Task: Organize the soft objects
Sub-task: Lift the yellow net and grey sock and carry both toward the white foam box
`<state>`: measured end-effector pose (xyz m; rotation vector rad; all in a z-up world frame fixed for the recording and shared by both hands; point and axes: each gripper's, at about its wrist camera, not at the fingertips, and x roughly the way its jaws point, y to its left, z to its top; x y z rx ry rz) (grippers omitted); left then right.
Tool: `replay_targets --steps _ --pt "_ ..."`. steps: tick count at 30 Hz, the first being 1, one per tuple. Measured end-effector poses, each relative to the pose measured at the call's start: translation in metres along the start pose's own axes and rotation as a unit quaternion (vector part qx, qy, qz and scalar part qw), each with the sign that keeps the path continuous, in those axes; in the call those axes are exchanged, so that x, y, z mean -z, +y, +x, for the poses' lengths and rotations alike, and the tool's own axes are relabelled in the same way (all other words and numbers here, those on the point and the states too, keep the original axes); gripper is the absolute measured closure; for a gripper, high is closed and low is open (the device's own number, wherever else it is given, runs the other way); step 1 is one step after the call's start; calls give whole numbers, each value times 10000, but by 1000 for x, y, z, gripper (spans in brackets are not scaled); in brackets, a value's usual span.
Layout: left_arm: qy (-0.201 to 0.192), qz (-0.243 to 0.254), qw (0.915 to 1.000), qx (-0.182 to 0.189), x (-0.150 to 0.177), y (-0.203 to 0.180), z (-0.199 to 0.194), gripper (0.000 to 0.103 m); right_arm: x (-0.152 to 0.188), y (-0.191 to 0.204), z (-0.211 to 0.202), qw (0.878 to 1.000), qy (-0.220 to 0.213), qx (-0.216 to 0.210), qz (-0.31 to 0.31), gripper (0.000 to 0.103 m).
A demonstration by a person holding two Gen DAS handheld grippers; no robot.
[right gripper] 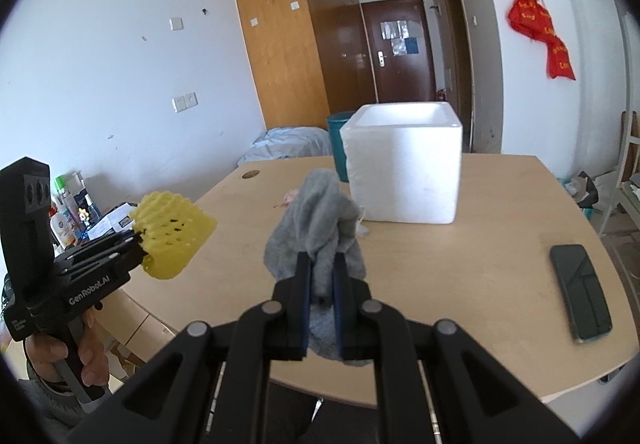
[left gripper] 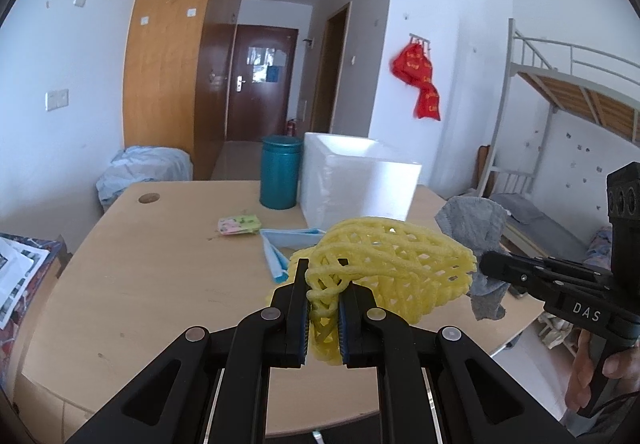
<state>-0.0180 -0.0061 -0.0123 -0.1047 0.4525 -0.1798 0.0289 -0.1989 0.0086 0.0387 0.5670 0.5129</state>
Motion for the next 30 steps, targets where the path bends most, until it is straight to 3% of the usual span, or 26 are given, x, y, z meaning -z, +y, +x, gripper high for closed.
replay_targets --steps 13,30 --pt "-236 156 9991 305 -16 -22 0 91 -12 -5 -18 9987 -354 370 -9 91" --pt "-215 294 9982 481 -54 -32 39 91 -46 -25 5 9972 -405 626 34 91"
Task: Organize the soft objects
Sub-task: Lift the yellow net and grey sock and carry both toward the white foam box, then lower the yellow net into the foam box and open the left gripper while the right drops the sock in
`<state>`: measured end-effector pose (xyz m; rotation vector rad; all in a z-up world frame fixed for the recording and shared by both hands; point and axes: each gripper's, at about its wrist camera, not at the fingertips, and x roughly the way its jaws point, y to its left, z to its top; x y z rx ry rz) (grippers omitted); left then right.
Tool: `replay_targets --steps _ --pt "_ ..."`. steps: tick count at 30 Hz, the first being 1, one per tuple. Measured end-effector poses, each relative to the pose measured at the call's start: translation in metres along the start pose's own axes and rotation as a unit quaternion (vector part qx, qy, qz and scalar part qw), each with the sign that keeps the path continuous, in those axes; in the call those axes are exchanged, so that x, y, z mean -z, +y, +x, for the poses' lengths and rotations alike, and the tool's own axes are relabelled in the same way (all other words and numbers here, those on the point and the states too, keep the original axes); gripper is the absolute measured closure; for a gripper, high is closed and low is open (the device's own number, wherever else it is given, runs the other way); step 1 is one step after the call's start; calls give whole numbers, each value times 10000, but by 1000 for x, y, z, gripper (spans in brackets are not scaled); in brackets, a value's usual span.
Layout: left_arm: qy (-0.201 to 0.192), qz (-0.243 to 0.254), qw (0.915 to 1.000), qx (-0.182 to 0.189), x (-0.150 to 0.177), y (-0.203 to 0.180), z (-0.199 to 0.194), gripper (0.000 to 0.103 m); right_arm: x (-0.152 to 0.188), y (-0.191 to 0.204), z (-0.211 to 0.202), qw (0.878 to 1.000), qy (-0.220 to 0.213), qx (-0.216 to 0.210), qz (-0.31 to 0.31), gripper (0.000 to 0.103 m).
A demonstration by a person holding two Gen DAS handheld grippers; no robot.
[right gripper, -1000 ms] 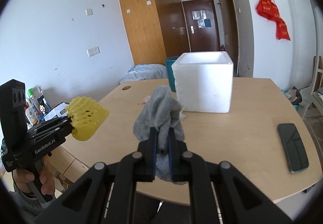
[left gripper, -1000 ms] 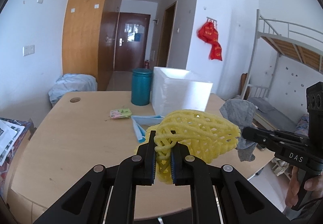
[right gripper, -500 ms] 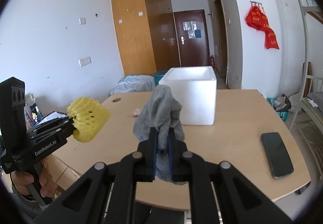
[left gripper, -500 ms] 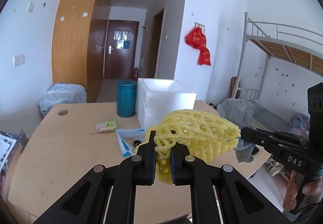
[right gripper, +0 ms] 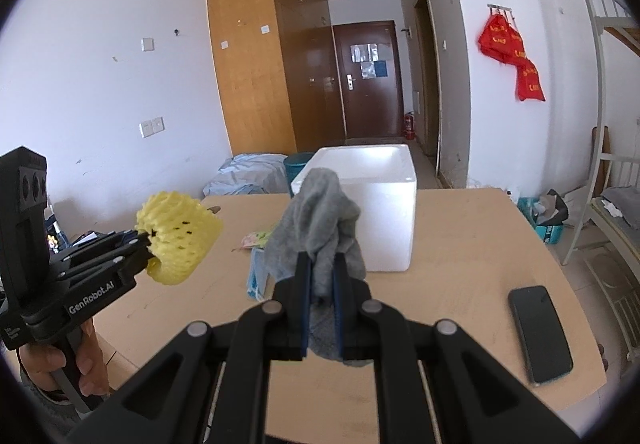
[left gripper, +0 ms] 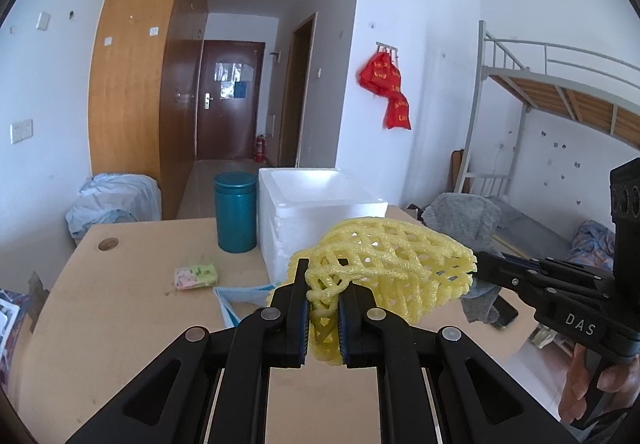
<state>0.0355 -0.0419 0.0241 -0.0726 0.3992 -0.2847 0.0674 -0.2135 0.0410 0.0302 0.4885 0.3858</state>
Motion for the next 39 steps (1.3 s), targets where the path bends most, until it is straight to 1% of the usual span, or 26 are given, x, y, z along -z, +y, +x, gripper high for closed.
replay_targets --steps 5,12,19,27,31,38,39 --pt "41 55 10000 59 -12 0 18 91 -10 -8 11 10000 22 66 40 91" --pt "90 19 10000 6 -31 7 46 91 -26 -14 32 9999 34 116 30 91" --pt "142 7 9999 40 -46 12 75 91 -39 -21 54 9999 97 142 1 91" --pt "92 28 9999 101 -63 15 95 91 -52 -30 69 9997 102 214 31 91" --pt "63 23 10000 63 -70 16 104 91 -58 -33 75 9997 90 227 50 91" --pt "243 -19 9994 254 -84 19 129 91 -73 -31 86 9996 14 260 -88 91" --pt "229 -16 9995 232 -86 19 131 91 -76 -31 89 9995 5 279 -110 91"
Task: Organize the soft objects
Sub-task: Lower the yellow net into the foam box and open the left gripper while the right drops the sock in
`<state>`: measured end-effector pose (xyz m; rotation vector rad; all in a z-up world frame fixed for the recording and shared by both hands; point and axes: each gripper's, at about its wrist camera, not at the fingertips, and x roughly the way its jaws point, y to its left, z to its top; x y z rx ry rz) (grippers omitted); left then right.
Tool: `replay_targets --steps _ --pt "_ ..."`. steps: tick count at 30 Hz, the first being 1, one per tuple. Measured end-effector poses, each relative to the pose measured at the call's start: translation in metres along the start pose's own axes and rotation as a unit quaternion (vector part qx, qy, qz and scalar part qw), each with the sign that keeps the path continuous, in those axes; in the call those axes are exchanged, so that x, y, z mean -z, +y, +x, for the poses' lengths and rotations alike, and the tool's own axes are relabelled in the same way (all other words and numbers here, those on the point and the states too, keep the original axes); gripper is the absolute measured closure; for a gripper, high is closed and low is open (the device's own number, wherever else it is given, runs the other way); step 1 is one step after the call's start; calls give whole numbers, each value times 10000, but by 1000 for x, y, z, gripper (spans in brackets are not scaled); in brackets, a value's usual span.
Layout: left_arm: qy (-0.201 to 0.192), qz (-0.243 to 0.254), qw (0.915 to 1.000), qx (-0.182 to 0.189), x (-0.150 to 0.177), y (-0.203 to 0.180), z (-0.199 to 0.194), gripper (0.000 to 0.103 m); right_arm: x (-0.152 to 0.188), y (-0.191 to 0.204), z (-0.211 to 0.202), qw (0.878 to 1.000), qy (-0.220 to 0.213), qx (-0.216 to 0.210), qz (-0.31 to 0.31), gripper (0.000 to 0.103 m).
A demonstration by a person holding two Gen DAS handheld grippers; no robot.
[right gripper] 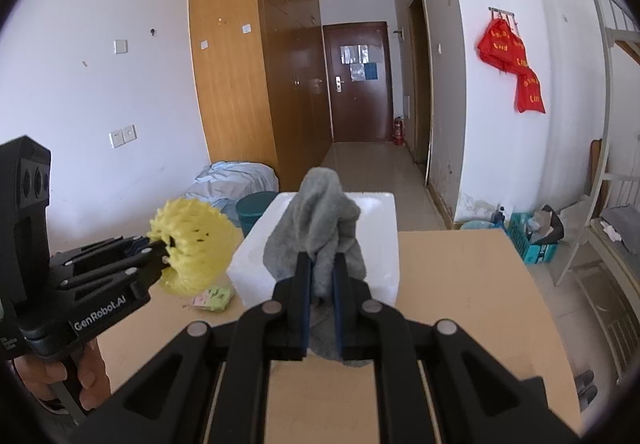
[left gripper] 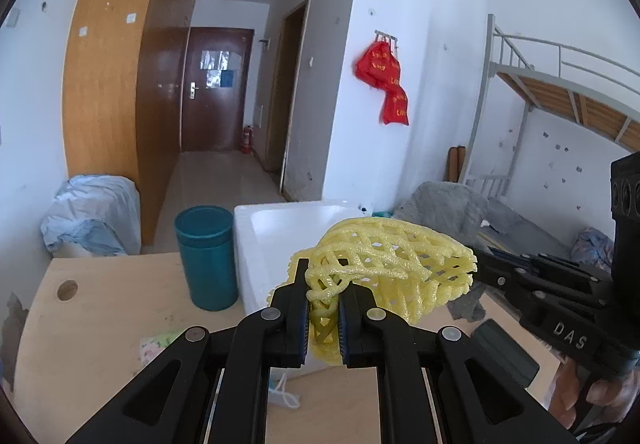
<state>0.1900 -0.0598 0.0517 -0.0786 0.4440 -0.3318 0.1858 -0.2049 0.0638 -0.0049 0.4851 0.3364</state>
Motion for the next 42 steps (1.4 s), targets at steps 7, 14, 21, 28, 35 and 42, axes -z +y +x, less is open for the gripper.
replay_targets --steps 7,14,21,28,35,42 --pt "11 -6 10000 -72 -14 6 28 91 -9 -8 27 9999 137 16 72 91" --pt "250 -126 9996 -10 -21 17 59 91 -13 -12 43 9998 199 41 73 91" --pt "374 -184 9991 108 -26 23 82 91 -14 -19 57 9995 276 52 134 91" --pt "570 -162 9981 147 -23 26 110 91 -14 -21 69 9993 333 41 154 91" --pt "555 -126 9984 65 -21 25 112 81 -17 -22 71 9992 346 46 182 91" --pt "306 -45 9995 -51 -25 22 97 49 -19 -20 69 9993 317 9 200 91"
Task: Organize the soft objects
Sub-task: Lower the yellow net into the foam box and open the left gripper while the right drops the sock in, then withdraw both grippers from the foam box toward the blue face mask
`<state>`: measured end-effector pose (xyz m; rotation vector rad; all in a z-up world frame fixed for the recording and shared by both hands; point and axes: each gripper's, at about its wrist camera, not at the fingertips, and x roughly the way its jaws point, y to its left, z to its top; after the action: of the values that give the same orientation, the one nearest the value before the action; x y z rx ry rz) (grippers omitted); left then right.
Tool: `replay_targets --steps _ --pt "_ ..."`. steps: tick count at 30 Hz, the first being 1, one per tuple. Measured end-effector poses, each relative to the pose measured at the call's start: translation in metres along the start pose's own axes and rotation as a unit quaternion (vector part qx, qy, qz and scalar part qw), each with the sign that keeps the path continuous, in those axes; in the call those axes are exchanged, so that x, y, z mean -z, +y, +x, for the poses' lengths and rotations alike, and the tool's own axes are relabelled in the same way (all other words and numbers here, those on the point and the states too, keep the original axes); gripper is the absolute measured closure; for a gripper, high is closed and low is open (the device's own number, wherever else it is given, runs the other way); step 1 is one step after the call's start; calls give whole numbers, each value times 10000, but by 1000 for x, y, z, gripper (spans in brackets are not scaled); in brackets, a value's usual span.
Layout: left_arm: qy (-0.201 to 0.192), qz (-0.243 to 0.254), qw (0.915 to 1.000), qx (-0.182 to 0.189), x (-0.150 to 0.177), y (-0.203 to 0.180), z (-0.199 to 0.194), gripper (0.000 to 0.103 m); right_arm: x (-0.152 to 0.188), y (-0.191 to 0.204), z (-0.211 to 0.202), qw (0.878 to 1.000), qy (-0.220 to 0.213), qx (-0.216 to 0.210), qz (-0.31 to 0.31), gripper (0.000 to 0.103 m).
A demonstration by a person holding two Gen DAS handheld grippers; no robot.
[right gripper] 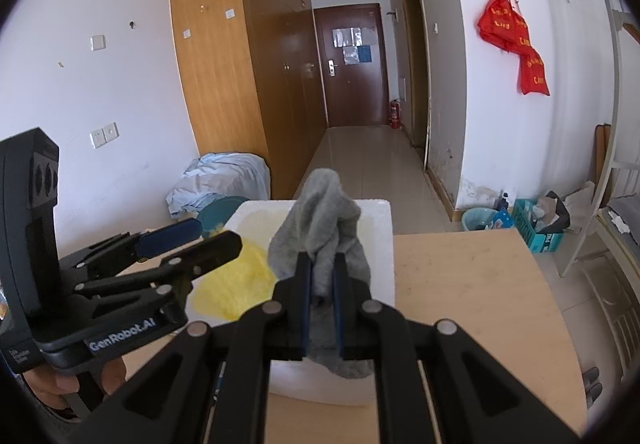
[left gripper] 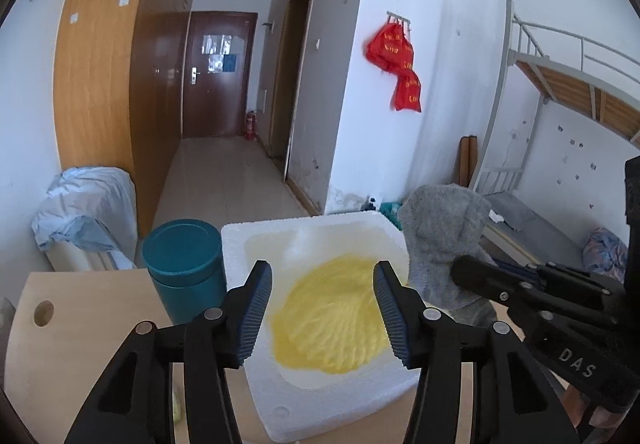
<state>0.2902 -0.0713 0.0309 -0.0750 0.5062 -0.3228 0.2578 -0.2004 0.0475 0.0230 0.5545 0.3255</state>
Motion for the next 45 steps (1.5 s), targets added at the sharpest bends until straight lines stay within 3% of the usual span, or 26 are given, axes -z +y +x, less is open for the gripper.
replay_targets --steps 3,11,23,25,29,30,45 --pt "-15 -16 10000 15 -1 2 -5 47 -2 2 1 10000 -4 20 -5 91" --pt "-164 -44 9998 -62 -4 4 -16 29 -6 5 7 10000 7 -70 -18 91" --pt "-204 -116 9997 -73 -6 8 -19 29 -11 -1 18 9997 -42 -231 65 90" --pt "-212 -109 9997 -88 -6 8 -19 29 -11 -1 18 9996 -39 -271 106 85" --pt "-228 -106 9996 -96 -5 8 -20 29 -10 -4 16 9993 -102 -292 199 55" --pt "-232 -100 9996 -98 -5 8 -20 29 -10 -4 15 9993 -137 -262 218 53" --pt "-292 -182 9993 -162 -3 11 -30 29 -5 0 4 9994 -171 -204 204 52"
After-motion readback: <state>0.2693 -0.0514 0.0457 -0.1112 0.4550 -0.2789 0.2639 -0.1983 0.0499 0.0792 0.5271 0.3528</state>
